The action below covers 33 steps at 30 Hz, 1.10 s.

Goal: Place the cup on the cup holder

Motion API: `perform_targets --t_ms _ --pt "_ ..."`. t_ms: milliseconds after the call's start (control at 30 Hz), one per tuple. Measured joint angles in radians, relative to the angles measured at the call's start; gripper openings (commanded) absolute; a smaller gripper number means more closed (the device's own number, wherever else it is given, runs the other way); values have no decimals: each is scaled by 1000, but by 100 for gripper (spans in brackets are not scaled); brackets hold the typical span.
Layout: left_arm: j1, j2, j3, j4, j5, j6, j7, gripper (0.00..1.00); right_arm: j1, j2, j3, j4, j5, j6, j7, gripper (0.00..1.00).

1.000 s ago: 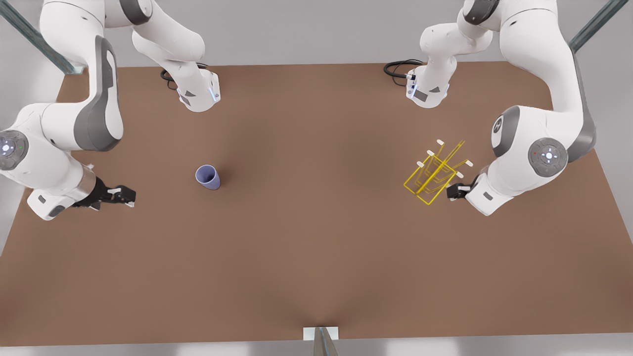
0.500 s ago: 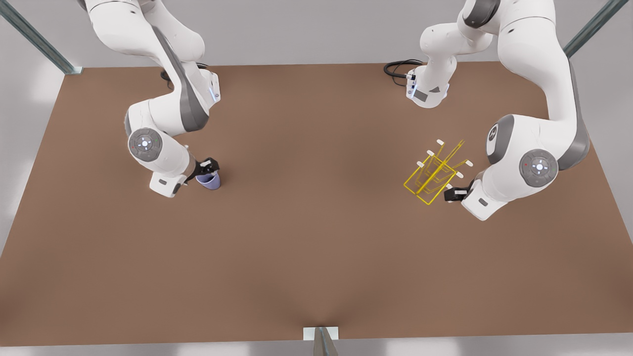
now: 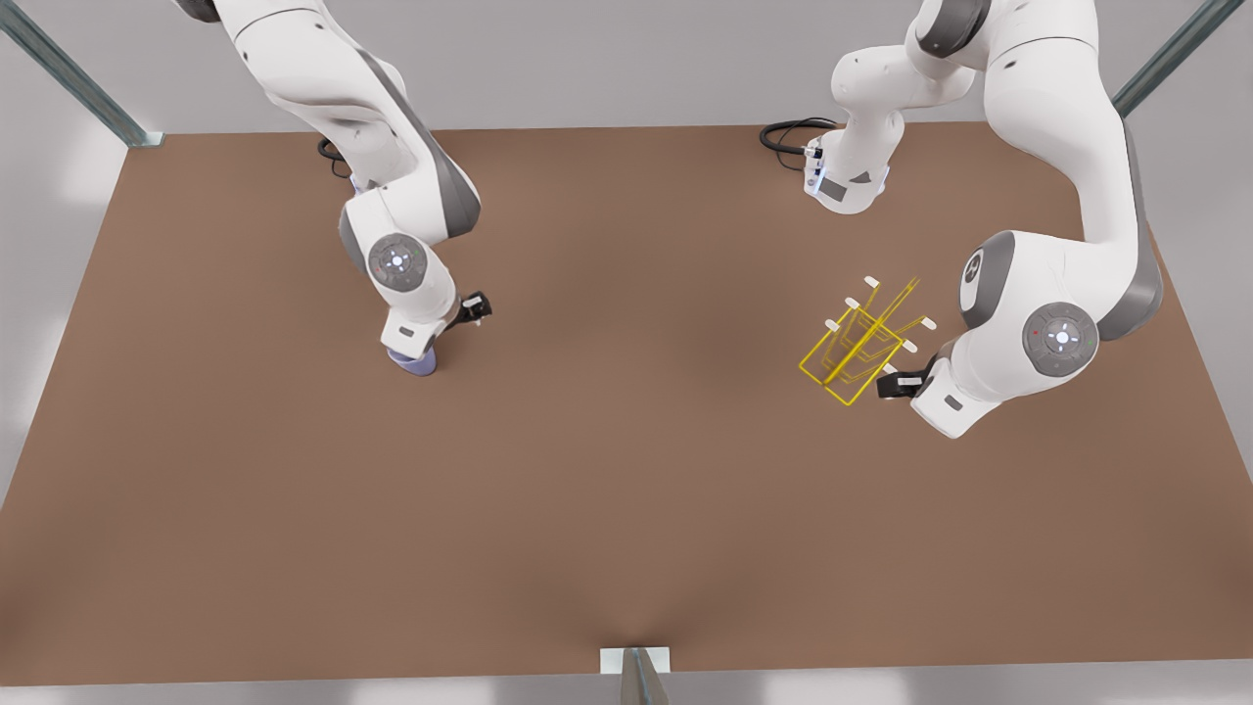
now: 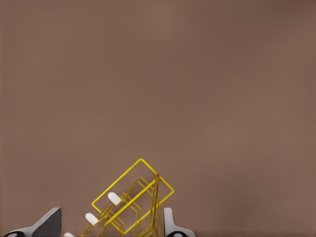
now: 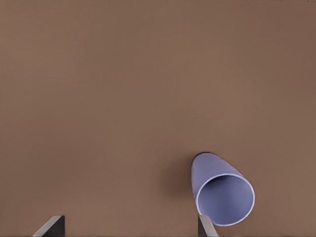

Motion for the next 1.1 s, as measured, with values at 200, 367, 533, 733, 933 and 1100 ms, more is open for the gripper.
perform_targets --t_ms 200,367,533,733,933,1100 --pt "-5 4 0 0 0 -3 -10 100 -136 26 0 -17 -12 48 26 100" --pt "-20 9 -2 1 1 -4 -21 100 -115 69 1 -27 -15 76 41 100" --pt "-20 9 -2 1 1 -5 -30 100 -126 71 1 -74 -39 108 46 100" --pt "-24 9 -2 6 0 -6 -38 100 -119 59 31 -137 -51 169 59 100" --pt "-27 10 -3 6 -2 -8 -42 100 -111 45 62 -182 -94 253 96 100" --pt "-30 11 -3 3 -2 -9 -46 100 -137 7 66 -245 -106 298 110 100"
